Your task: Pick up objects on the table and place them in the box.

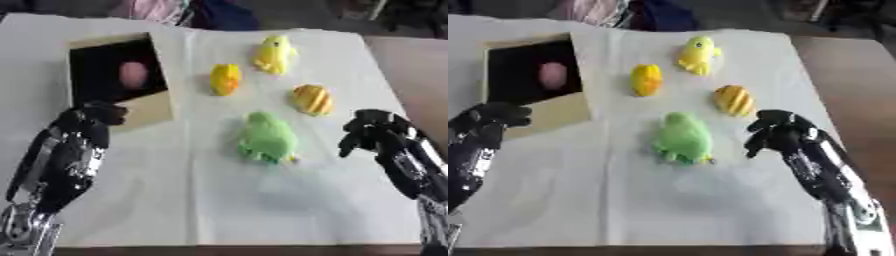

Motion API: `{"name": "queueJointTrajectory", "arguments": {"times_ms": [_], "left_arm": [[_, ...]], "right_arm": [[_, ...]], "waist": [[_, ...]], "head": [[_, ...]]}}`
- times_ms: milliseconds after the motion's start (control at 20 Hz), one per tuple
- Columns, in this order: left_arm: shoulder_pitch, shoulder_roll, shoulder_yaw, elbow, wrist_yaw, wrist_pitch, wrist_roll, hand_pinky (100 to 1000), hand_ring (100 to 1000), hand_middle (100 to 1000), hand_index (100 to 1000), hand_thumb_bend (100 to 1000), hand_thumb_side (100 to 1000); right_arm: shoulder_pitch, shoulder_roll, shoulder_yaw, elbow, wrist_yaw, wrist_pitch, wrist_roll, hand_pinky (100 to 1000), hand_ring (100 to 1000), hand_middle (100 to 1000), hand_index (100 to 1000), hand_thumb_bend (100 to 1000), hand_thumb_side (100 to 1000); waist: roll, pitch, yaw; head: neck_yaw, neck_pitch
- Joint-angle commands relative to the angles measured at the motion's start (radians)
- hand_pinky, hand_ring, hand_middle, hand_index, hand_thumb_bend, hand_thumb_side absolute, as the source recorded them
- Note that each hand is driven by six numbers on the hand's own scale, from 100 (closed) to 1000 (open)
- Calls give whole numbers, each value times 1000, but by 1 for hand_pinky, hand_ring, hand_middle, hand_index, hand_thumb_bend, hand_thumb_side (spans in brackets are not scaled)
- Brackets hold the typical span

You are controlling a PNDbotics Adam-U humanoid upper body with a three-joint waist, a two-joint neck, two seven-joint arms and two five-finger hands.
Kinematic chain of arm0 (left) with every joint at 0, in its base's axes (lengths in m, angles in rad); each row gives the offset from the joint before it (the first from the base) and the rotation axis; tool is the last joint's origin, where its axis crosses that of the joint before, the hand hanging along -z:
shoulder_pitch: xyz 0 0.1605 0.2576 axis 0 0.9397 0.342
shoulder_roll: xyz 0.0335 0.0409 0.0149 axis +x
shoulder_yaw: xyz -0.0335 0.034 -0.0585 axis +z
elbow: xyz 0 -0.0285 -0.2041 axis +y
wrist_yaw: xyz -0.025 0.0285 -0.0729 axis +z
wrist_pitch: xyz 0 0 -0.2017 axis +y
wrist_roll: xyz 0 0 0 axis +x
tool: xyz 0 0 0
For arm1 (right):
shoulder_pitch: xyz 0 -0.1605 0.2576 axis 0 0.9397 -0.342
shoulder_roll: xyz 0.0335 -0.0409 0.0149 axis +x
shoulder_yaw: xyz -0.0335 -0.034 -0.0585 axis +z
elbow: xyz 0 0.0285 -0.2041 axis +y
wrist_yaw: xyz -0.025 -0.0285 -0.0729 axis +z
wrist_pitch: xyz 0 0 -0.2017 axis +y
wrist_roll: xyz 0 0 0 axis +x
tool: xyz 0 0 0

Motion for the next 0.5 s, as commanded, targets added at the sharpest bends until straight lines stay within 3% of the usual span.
{"name": "queueJointTrajectory", "arguments": {"times_ms": [50, 500], "left_arm": [[-7, 7, -1, -20, 3, -3, -1, 782, 785, 657, 706, 100, 545], [-6, 8, -1, -22, 4, -3, -1, 782, 786, 656, 707, 100, 545]], "right_arm": [[-8, -14, 3, -19, -8, 1, 2, 527, 604, 668, 823, 100, 533], [-10, -15, 5, -20, -9, 2, 5, 526, 605, 668, 823, 100, 532]], "waist": [[12, -3, -2], [13, -3, -4]], "head": [[-3, -10], [-7, -15]]}}
